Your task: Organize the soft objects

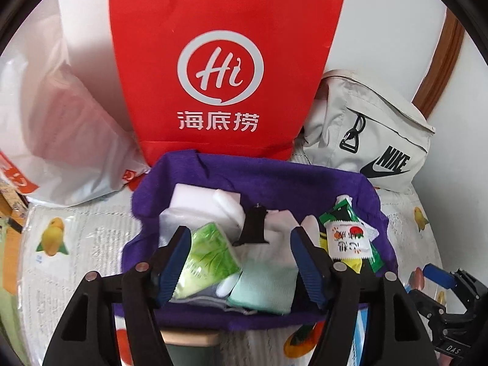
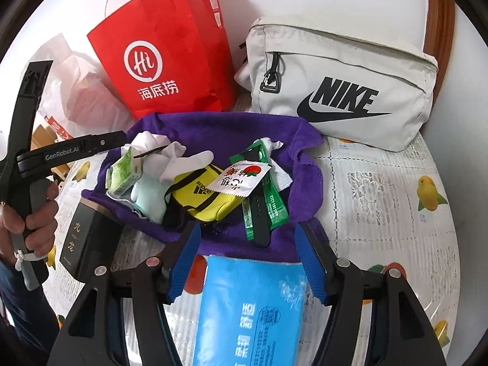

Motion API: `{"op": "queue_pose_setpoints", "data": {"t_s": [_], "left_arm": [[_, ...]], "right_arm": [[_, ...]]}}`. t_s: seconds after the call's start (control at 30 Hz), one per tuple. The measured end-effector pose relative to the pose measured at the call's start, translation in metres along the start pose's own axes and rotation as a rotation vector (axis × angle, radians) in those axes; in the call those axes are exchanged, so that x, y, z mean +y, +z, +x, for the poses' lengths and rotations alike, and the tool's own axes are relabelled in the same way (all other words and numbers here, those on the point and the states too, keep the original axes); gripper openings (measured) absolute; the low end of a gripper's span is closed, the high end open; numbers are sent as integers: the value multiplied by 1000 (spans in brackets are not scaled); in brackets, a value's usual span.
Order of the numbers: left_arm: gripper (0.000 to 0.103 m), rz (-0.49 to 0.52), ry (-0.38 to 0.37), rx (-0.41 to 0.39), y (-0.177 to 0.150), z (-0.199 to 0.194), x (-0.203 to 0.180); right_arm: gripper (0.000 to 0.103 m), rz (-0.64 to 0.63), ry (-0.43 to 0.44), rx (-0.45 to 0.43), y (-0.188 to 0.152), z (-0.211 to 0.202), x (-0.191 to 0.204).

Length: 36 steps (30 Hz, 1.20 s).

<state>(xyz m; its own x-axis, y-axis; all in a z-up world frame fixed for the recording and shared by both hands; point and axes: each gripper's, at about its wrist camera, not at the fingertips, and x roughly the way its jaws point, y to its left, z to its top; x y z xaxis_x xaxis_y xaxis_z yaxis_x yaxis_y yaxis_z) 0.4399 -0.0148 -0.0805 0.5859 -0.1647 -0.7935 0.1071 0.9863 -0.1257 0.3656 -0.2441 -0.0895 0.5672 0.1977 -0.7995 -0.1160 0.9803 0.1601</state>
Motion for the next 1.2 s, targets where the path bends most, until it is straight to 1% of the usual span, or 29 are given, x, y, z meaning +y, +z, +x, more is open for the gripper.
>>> {"op": "queue_pose_setpoints", "data": {"t_s": [0.07, 0.13, 0.2, 0.27, 0.33, 0.43, 0.57, 0.63, 0.7, 0.8, 0.9, 1.0, 1.2], "left_arm": [[70, 6, 10, -4, -5, -10, -1], [76, 3, 19, -9, -11, -19, -1], [84, -6, 18, -13, -19, -29, -1], [89, -15, 5, -15, -26, -37, -1], [95, -25, 6, -17, -36, -47, 1], [99, -27, 14, -11, -51, -58, 2], [101, -1, 30, -3, -69, -73, -1], [101, 9, 33, 0, -79, -83, -2], [101, 15, 37, 1, -88, -92, -3], [101, 16, 60, -14, -103, -110, -5], [101, 11, 72, -24, -116, -123, -4], [101, 27, 94, -48, -133, -141, -8], [101, 11, 85, -75, -166, -170, -17]], "right_arm": [[65, 0, 0, -3, -2, -5, 3], [69, -6, -16, -9, -5, -12, 7], [70, -12, -28, -20, -8, -19, 11], [78, -15, -27, -35, -12, -27, 15], [82, -14, -27, -53, -16, -34, 18], [89, -11, -23, -75, -24, -44, 23], [94, -24, -37, -96, -34, -54, 30], [94, -20, -52, -95, -39, -58, 33], [94, -14, -44, -98, -44, -63, 35], [94, -9, -22, -105, -55, -76, 39], [94, -11, -23, -118, -65, -88, 45], [94, -19, -25, -130, -77, -101, 49], [94, -12, -20, -126, -111, -122, 52]]}}
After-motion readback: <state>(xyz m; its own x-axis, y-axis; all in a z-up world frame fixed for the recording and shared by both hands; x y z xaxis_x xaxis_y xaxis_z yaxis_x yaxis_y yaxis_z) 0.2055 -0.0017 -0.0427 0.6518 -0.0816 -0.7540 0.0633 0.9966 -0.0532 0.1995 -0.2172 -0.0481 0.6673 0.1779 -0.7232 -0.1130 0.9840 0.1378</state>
